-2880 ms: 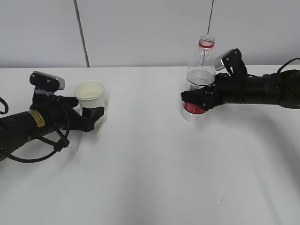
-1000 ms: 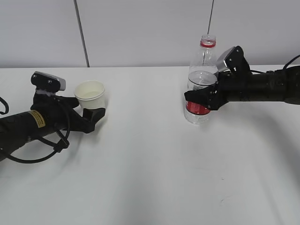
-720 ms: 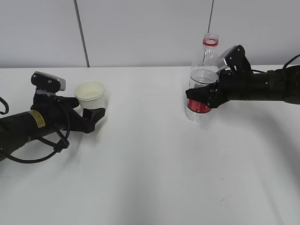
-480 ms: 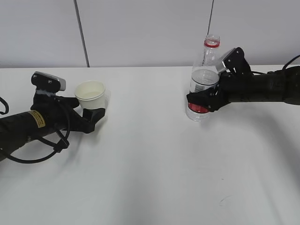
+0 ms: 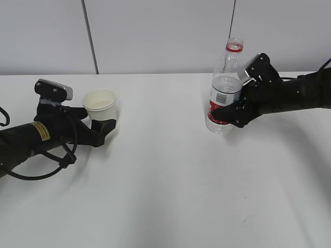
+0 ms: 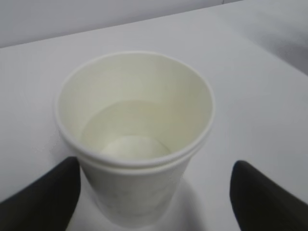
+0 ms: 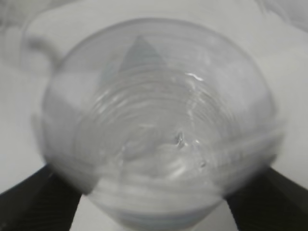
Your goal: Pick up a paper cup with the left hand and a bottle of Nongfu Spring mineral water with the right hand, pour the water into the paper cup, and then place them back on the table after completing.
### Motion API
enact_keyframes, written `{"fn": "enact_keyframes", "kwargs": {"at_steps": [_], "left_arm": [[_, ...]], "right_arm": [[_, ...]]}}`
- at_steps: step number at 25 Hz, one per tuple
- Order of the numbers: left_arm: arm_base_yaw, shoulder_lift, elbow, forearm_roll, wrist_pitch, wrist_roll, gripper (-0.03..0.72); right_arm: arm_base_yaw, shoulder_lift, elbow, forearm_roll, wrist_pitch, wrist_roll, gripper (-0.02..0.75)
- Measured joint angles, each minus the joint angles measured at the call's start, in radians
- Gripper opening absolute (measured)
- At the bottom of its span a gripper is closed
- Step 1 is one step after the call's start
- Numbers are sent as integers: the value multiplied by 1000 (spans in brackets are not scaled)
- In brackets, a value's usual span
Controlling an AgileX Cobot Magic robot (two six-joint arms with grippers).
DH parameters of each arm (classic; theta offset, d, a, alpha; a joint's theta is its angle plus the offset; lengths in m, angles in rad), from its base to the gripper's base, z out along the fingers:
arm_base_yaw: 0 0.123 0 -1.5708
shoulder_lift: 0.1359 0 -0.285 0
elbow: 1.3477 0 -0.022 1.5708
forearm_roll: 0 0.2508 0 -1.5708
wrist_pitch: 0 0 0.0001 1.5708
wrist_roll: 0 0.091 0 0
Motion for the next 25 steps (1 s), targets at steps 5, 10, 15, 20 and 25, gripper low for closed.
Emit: {"fn": "enact_keyframes", "kwargs": {"at_steps": [5,10,15,20,25], "left_arm": [[0,0,0,0,0,0,574],[0,0,0,0,0,0,574],[-6,0,0,0,0,0,574],[-10,0,0,0,0,0,574],[-10,0,0,0,0,0,574]], "right_arm": [[0,-22,0,-87,22,103,608],[0,-37,0,-155,46,183,540],[0,-47,0,-199,78,251,526],[0,-50,0,-213,78,271,523],[0,-50,0,-213,78,271,523]]}}
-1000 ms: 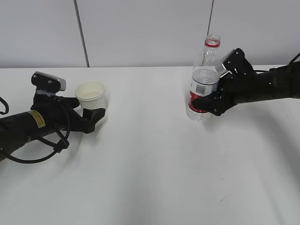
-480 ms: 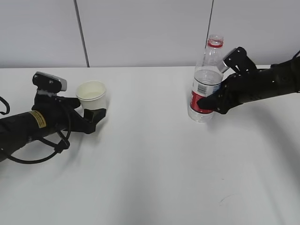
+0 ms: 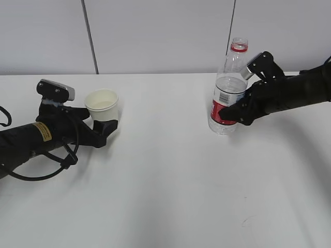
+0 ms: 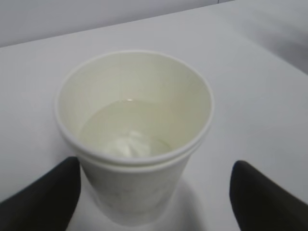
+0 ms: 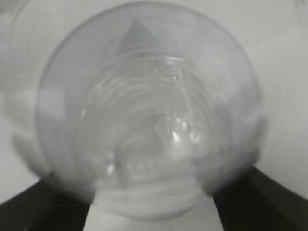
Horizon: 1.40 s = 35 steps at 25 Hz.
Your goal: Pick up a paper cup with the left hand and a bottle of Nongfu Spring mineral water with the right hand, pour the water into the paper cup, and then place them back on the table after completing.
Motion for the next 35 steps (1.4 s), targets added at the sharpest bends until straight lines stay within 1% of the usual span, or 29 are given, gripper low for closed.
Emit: {"fn": "enact_keyframes", "kwargs": {"at_steps": [12,14,17,20,28,35], "left_arm": [[0,0,0,0,0,0,574],[0,0,0,0,0,0,574],[0,0,0,0,0,0,574],[0,0,0,0,1,0,574],[-2,0,0,0,19,0,574],[-2,-17,0,0,32,0,574]], "right_arm": [[0,0,0,6,4,0,524],[0,0,0,8,6,12,547],[0,0,0,6,17,18,634],[0,0,0,2,25,26,662],[0,0,0,-77,31,105,661],[0,0,0,-95,51,244,642]]}}
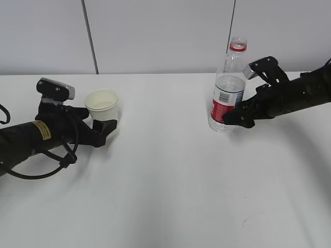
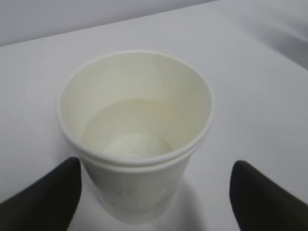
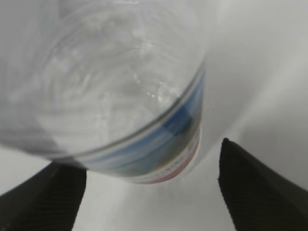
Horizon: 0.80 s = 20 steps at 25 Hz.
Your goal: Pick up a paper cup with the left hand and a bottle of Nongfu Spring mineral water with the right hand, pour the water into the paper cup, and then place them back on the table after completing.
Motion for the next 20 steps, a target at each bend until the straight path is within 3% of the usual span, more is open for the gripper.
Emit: {"fn": "enact_keyframes", "kwargs": {"at_steps": [6,20], "left_arm": [[0,-3,0,0,5,0,574],[0,-3,0,-3,8,-1,573]], "right_arm": [[-2,-12,0,0,1,68,564],[-40,-115,145,0,11,86,540]]}}
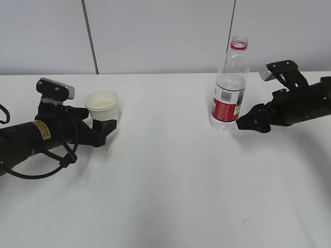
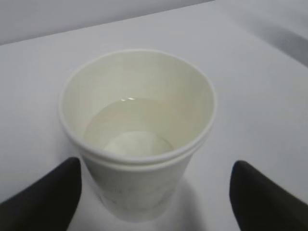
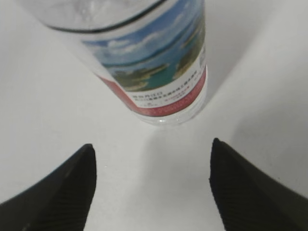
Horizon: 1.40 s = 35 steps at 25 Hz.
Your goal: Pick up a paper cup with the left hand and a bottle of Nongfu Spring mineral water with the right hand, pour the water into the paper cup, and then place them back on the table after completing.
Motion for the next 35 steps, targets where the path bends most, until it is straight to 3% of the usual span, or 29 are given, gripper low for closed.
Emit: {"fn": "enact_keyframes", "kwargs": {"at_steps": [20,28,35], "left_arm": [[0,-77,60,-37,47,-50,573],[0,-224,68,-52,323,-79,573],[0,-389,70,-170,592,-82,573]], "right_arm": [[0,-157,90,2,127,25,535],[0,-170,90,2,140,35,535],[0,-211,91,2,153,42,535]]}}
